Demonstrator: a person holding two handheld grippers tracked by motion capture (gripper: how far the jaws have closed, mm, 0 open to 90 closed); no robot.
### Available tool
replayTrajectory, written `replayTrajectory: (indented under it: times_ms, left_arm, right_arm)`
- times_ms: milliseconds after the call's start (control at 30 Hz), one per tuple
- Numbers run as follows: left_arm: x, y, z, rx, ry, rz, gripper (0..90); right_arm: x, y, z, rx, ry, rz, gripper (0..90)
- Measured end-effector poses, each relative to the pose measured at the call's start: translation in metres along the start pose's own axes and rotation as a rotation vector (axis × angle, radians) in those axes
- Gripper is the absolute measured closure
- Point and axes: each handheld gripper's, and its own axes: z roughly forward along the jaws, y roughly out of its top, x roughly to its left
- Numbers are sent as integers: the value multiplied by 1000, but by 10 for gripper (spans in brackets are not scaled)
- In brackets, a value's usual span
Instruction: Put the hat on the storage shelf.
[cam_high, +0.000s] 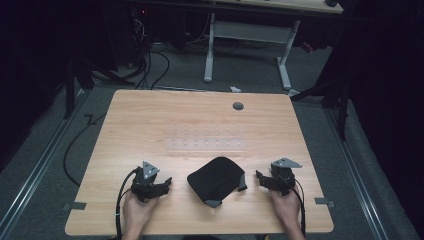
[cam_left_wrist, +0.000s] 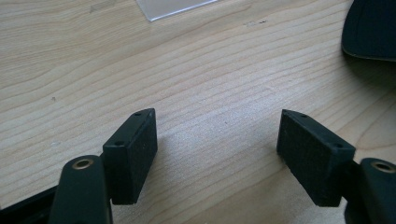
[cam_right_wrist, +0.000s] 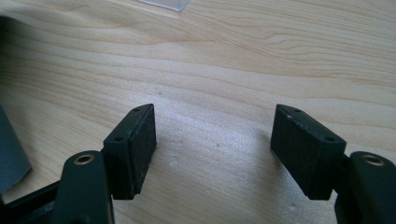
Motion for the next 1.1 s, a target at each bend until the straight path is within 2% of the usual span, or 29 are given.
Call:
replayTrajectory:
  times_ms: [500,867,967,1100]
  left_arm:
    - [0,0,0,2,0,1,290]
    - [0,0,0,4,0,-1,280]
    - [0,0,0,4,0,-2,279]
    - [0,0,0,4,2,-2,276]
  right_arm:
    - [1,0,0,2,5,2,296]
    - [0,1,-1,18,22,-17,284]
    - [-1,1,-3,20,27,-4,324]
    - [-4,0,-8,3,69,40,365]
